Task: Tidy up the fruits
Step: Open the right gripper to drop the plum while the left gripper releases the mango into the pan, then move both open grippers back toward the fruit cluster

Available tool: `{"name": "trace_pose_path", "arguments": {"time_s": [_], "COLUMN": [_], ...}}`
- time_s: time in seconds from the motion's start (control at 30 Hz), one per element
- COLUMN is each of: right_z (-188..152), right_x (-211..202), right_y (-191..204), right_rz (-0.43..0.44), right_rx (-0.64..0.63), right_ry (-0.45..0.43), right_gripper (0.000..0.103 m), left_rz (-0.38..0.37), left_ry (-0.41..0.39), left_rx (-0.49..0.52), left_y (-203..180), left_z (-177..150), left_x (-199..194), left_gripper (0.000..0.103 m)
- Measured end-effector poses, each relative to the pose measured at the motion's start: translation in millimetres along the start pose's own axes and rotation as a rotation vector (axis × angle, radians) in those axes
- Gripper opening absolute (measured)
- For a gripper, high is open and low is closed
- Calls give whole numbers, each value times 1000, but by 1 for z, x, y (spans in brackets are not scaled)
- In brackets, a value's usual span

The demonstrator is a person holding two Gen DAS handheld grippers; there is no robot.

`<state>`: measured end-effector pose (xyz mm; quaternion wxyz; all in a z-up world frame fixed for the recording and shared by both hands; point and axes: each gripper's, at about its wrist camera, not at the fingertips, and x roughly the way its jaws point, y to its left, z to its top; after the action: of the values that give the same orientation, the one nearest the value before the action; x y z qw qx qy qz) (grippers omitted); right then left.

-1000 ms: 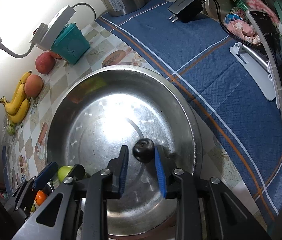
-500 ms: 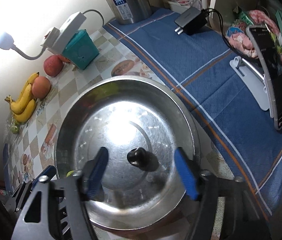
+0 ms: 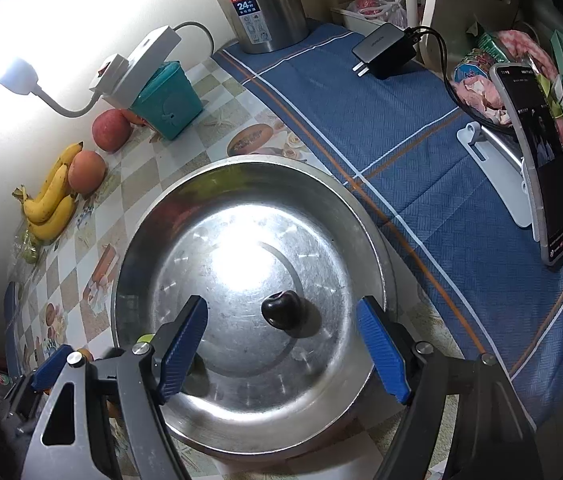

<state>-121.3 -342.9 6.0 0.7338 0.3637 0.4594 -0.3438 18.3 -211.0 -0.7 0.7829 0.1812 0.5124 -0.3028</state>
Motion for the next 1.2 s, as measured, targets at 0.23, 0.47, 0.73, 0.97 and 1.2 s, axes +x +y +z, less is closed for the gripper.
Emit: {"name": "trace_pose_path", "arguments": {"time_s": [0.23,0.47,0.73,0.97,1.2], "right_z": [-2,-4,-6,-6,-6], "right_x": [1,3,5,7,7], "right_y": [3,11,18,20,21], "right_rz": [-4,-5,-15,-13,-12], "right_rx": [-16,-51,-88,-103,-111], "right_ry": [11,21,28,33,31], "right_gripper": [78,78,78,90,90], "left_rz": [89,113,118,129,152], "left_ry": [54,99,127,143,147], "left_rx": [-234,-368,-388,-383,-409], "left_y": [52,83,86,84,88], "left_z": [0,-8,-10,-12,-16], "left_x": [10,15,19,23,26], "left_gripper": [96,98,100,103,103]}}
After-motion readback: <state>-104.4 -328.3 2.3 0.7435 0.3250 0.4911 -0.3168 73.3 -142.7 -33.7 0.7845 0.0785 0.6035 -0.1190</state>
